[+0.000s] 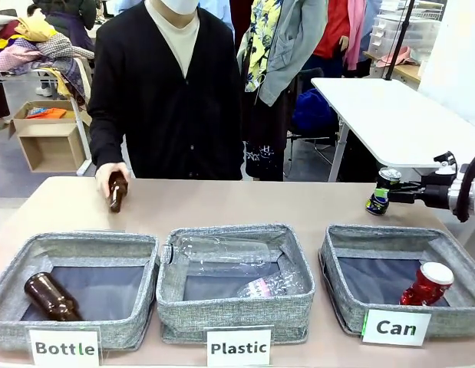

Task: Sort the can waste into the basket.
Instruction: Pick up the can waste from the table and place it in the right Fabric basket.

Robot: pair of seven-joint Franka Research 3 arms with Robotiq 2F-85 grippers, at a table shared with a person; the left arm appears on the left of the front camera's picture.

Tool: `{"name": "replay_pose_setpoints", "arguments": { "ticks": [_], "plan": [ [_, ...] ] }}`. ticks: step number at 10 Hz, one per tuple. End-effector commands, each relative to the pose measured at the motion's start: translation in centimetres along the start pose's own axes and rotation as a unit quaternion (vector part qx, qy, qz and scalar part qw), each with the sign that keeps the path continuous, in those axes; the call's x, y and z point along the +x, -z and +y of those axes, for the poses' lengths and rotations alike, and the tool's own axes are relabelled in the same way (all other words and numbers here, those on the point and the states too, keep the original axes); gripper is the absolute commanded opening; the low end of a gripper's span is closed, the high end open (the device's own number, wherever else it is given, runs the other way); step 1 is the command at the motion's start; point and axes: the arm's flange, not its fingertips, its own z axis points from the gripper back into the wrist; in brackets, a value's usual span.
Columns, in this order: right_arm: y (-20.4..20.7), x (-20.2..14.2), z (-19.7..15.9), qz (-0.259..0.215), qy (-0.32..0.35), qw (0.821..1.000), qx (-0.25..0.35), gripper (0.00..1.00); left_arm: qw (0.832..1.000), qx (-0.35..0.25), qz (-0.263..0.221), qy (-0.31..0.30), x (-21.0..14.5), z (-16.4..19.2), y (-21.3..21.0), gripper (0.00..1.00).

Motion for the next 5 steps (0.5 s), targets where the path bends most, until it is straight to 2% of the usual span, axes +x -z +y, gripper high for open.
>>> {"name": "replay_pose_setpoints", "arguments": {
  "ticks": [1, 3, 5],
  "plan": [
    [0.23, 0.24, 0.16, 0.003, -0.021, 1.000, 0.007, 0.42, 1.000, -0.002, 0.003, 0.005, -0.28, -0.22, 0.00, 1.00],
    [0.27, 0.52, 0.33, -0.002, -0.020, 1.000, 0.012, 0.00, 1.000, -0.002, 0.003, 0.005, -0.28, -0.22, 0.00, 1.00],
    [0.25, 0.68, 0.57, -0.003, -0.018, 1.000, 0.017, 0.00, 1.000, -0.002, 0.003, 0.005, -0.28, -0.22, 0.00, 1.00]
  ]
}}
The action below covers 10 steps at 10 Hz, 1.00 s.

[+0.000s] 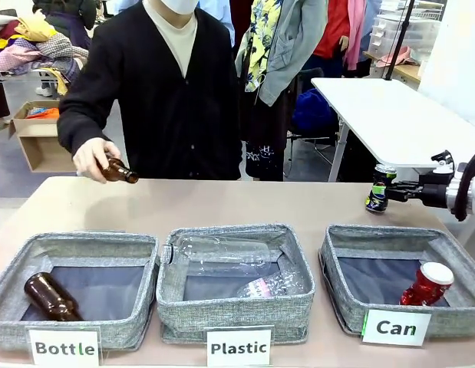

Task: Sort the can waste into the basket.
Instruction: Pick up the can waste from the table and place it in the right Fabric basket.

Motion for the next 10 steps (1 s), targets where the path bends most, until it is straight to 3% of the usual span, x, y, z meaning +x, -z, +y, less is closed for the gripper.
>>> {"name": "replay_pose_setpoints", "arguments": {
  "ticks": [1, 2, 4, 6, 8, 10],
  "plan": [
    [-0.1, 0.5, 0.2, 0.000, -0.011, 1.000, 0.008, 0.06, 1.000, -0.002, 0.003, 0.005, -0.3, -0.2, 0.0, 1.00],
    [-0.2, 0.8, 0.4, 0.000, -0.014, 1.000, 0.009, 0.00, 1.000, 0.000, 0.000, 0.000, 0.0, 0.0, 0.0, 1.00],
    [-0.9, 1.8, 1.3, -0.002, -0.022, 1.000, 0.016, 0.00, 0.998, -0.016, -0.043, 0.046, -2.2, -3.7, -5.7, 1.00],
    [-1.8, 3.7, 2.3, 0.006, -0.031, 0.999, 0.027, 0.00, 0.994, -0.041, -0.043, 0.088, -6.2, -7.0, -10.9, 1.00],
    [-3.0, 5.8, 3.7, 0.030, -0.038, 0.998, 0.042, 0.00, 0.995, -0.033, -0.026, 0.096, -9.6, -7.5, -13.1, 1.00],
    [-5.1, 8.1, 5.5, 0.054, -0.036, 0.996, 0.061, 0.00, 0.994, -0.038, -0.035, 0.092, -10.3, -6.7, -13.3, 1.00]
  ]
}}
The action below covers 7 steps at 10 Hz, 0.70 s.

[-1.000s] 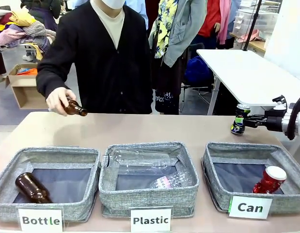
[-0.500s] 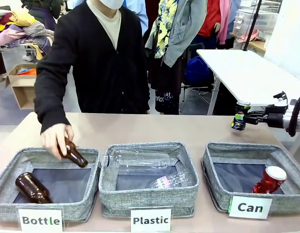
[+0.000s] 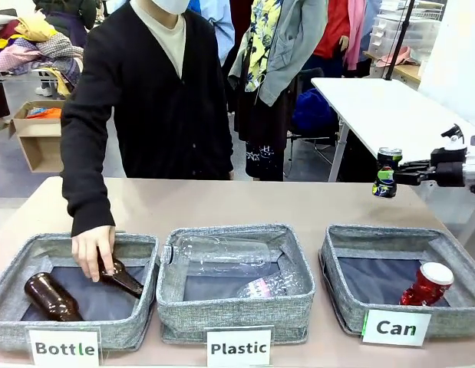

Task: Sort the can waste into the basket.
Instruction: Pick up the can waste from the table and place it in the right Fabric basket.

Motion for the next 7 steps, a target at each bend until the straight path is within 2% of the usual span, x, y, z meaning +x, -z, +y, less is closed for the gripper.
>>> {"name": "replay_pose_setpoints", "arguments": {
  "ticks": [1, 2, 3, 4, 5, 7],
  "plan": [
    [-2.6, 2.5, 2.7, 0.032, 0.030, 0.998, 0.041, 0.00, 1.000, -0.010, 0.014, 0.006, 0.4, 0.5, 0.0, 1.00],
    [-4.1, 3.2, 4.2, 0.070, 0.043, 0.995, 0.061, 0.27, 1.000, -0.016, 0.023, 0.011, 0.5, 0.7, 1.1, 1.00],
    [-5.7, 3.8, 5.9, 0.106, 0.039, 0.990, 0.080, 0.27, 0.999, -0.017, 0.042, 0.015, 1.4, 0.9, 3.0, 1.00],
    [-7.3, 4.4, 7.7, 0.158, 0.036, 0.981, 0.105, 0.27, 0.996, -0.025, 0.081, 0.014, 2.5, 1.5, 5.5, 1.00],
    [-8.9, 4.7, 9.9, 0.190, 0.019, 0.974, 0.125, 0.27, 0.992, -0.035, 0.124, 0.006, 3.5, 2.3, 8.7, 1.00],
    [-10.4, 4.8, 13.2, 0.231, -0.025, 0.956, 0.177, 0.27, 0.983, -0.038, 0.176, -0.019, 4.6, 4.1, 14.2, 1.00]
  ]
}}
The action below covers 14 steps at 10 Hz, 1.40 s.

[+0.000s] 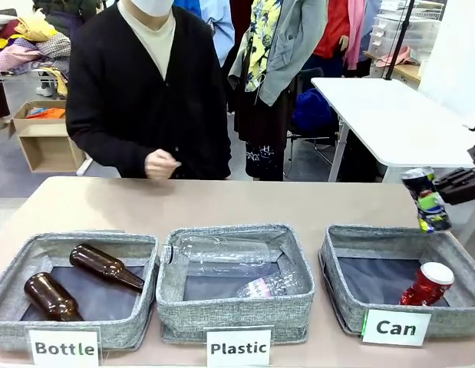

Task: Sort the can waste into the basket.
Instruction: Pick up the can waste from the table and place it in the right Fabric basket.

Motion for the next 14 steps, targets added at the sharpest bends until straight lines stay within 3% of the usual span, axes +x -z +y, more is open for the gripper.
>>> {"name": "replay_pose_setpoints", "arguments": {
  "ticks": [1, 3, 4, 8, 11, 12, 14],
  "plan": [
    [-0.3, 0.1, 3.0, 0.045, -0.049, 0.997, 0.048, 0.27, 0.999, -0.013, 0.040, -0.021, 2.5, 1.8, 3.7, 1.00],
    [-0.6, 0.3, 5.1, 0.081, -0.108, 0.988, 0.081, 0.27, 0.997, -0.004, 0.039, -0.066, 3.8, 4.5, 7.7, 1.00],
    [-0.4, 0.3, 5.5, 0.105, -0.131, 0.978, 0.122, 0.27, 0.999, -0.009, 0.048, -0.022, 2.8, 2.4, 4.4, 1.00],
    [-0.2, 0.7, 5.0, 0.134, -0.171, 0.960, 0.175, 0.27, 0.999, -0.009, 0.048, -0.022, 2.8, 2.4, 4.4, 1.00],
    [0.1, 1.2, 5.0, 0.134, -0.177, 0.959, 0.178, 0.27, 0.999, -0.009, 0.048, -0.022, 2.8, 2.4, 4.4, 1.00],
    [0.4, 0.9, 5.0, 0.142, -0.185, 0.955, 0.183, 0.97, 0.999, -0.009, 0.048, -0.022, 2.8, 2.4, 4.4, 1.00],
    [0.9, 1.0, 4.9, 0.129, -0.187, 0.958, 0.176, 1.00, 0.999, -0.009, 0.048, -0.022, 2.8, 2.4, 4.4, 1.00]
  ]
}}
